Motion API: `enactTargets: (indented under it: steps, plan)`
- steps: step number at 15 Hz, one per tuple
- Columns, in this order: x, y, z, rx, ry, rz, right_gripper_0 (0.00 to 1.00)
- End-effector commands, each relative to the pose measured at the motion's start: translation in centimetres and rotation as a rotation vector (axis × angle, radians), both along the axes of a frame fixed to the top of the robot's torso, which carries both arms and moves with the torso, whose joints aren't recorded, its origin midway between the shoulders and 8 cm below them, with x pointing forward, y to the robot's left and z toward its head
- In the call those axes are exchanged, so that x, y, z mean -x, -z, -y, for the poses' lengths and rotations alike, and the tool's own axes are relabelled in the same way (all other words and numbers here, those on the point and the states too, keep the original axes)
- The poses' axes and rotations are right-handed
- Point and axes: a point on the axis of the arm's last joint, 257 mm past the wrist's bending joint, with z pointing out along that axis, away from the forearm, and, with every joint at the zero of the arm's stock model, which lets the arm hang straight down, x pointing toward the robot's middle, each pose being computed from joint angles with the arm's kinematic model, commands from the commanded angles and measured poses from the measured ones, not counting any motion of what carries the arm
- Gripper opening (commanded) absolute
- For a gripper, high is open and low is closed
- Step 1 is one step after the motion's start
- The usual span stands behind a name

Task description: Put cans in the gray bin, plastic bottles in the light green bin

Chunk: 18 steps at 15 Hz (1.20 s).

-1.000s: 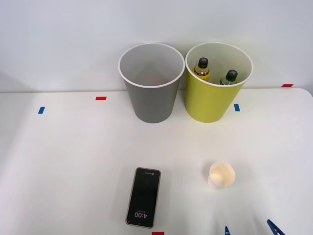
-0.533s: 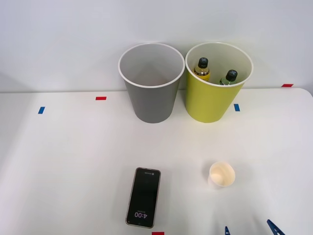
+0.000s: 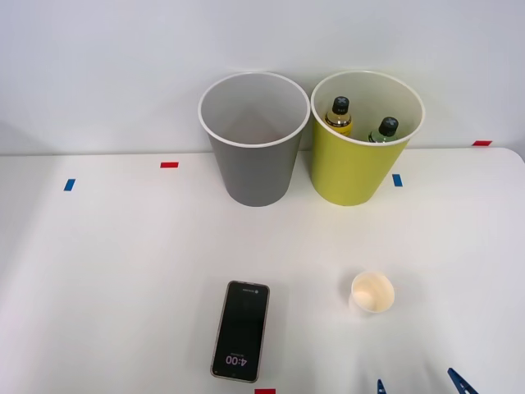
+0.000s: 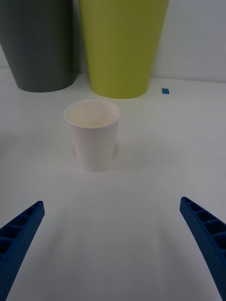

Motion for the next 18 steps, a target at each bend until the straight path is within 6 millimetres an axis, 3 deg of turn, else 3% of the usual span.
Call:
enactTargets:
  steps: [1, 18]
  plan:
    - [0.00, 0.00, 0.00, 0.000, 0.000, 0.000, 1.00]
    - [0.00, 0.00, 0.00, 0.000, 0.000, 0.000, 1.00]
